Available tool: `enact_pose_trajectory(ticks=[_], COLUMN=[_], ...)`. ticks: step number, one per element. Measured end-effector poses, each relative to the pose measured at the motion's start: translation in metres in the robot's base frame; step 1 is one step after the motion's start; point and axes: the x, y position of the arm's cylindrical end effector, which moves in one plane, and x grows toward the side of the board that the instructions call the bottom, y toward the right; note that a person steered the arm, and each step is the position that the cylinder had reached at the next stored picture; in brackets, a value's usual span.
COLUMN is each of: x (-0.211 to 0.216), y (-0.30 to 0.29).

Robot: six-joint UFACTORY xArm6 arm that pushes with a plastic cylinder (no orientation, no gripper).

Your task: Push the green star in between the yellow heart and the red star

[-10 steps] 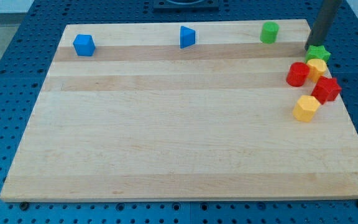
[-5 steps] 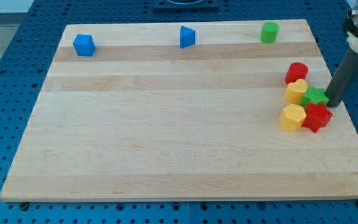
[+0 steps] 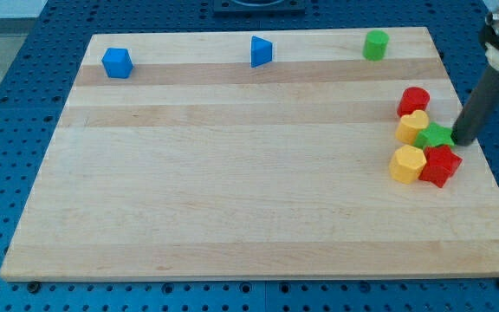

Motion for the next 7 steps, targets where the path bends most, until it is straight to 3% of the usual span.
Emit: enact_pose_trajectory(ticks=[7], x=[-0.0035], y=[-0.0032])
